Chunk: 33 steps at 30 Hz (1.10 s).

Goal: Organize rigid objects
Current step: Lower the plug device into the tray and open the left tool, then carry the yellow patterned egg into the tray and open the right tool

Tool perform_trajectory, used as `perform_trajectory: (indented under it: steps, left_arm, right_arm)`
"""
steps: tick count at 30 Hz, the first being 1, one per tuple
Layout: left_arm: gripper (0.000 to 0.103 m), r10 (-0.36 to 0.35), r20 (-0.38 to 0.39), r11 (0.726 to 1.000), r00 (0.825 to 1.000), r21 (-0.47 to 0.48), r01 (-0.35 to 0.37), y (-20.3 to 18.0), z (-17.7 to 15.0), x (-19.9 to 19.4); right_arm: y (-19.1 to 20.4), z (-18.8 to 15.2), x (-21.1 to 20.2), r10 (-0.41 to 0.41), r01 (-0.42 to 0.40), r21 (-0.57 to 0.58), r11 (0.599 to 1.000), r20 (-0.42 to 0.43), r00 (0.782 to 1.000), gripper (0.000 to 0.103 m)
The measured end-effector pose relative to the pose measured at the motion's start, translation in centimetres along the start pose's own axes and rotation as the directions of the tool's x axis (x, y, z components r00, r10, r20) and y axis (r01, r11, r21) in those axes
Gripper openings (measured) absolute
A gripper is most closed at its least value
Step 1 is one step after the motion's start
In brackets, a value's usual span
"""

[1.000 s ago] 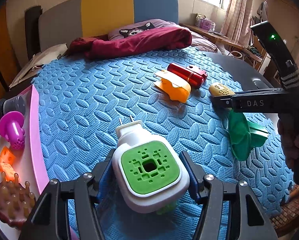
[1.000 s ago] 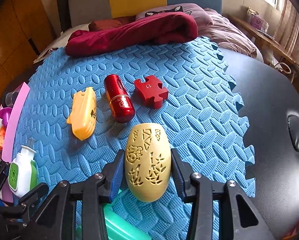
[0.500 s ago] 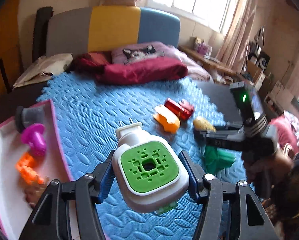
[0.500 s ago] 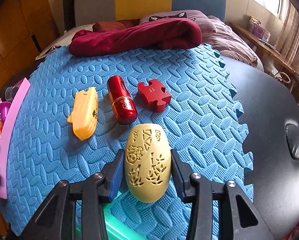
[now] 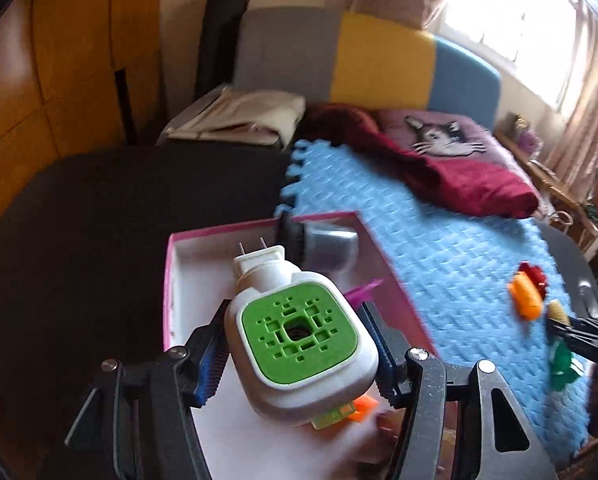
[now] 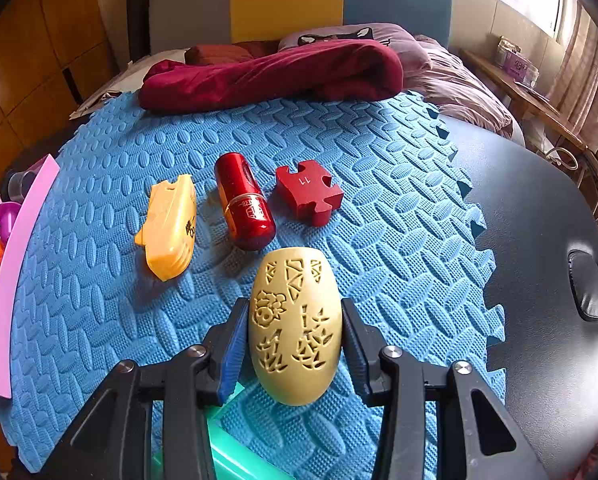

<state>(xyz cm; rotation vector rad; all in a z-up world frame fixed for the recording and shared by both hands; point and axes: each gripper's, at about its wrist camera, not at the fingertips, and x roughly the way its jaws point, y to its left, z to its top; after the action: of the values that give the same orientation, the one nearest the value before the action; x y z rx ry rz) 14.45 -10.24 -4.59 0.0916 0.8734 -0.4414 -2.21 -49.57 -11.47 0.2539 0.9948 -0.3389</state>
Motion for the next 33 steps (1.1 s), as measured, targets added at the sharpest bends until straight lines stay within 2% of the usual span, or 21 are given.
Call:
perform_trajectory:
  steps: [3,5,10,12,19,22,26,33]
  left_arm:
    - [0.061,0.019,-0.043,1.000,0.999,-0.009,-0.020,0.8,-0.2,2.1]
    - [0.062,0.001,-0.066,1.000,0.998,-0.005,-0.001,1.2,0.2,3.4]
    - [0.062,0.048,-0.085,0.999,0.995,0.007,-0.048,1.7,0.5,5.5]
    - [0.064,0.045,-0.088,0.999,0.995,0.004,-0.045,1.8,0.5,5.5]
    - [0.074,0.069,-0.010,0.996,0.998,-0.049,-0.069,2.3,-0.8,1.6]
    - [0.075,0.071,-0.004,0.993,0.997,-0.089,-0.072,2.1,-2.1,-0.3]
    - [0.074,0.130,0.002,0.985,0.992,-0.117,-0.129,1.1,-3.7,-2.7]
    - [0.075,0.130,0.029,0.983,0.991,-0.134,-0.125,-0.5,-5.8,-5.3]
  right_arm:
    - [0.0,0.0,0.0,-0.001,0.001,-0.003,1.000,0.002,1.000,0.044]
    - [0.0,0.1,0.0,0.000,0.000,-0.004,1.000,0.003,1.000,0.044]
    - [0.1,0.1,0.1,-0.002,0.002,-0.013,1.000,0.006,1.000,0.044]
    - [0.1,0.1,0.2,-0.003,0.004,-0.017,1.000,0.007,1.000,0.044]
    - [0.1,0.1,0.3,-0.005,0.006,-0.023,1.000,0.009,1.000,0.044]
    - [0.2,0.1,0.3,-0.008,0.008,-0.025,1.000,0.011,1.000,0.044]
    - [0.3,0.0,0.3,-0.013,0.013,-0.024,1.000,0.014,1.000,0.044]
    - [0.5,-0.1,0.2,-0.024,0.025,-0.031,0.999,0.024,0.999,0.044]
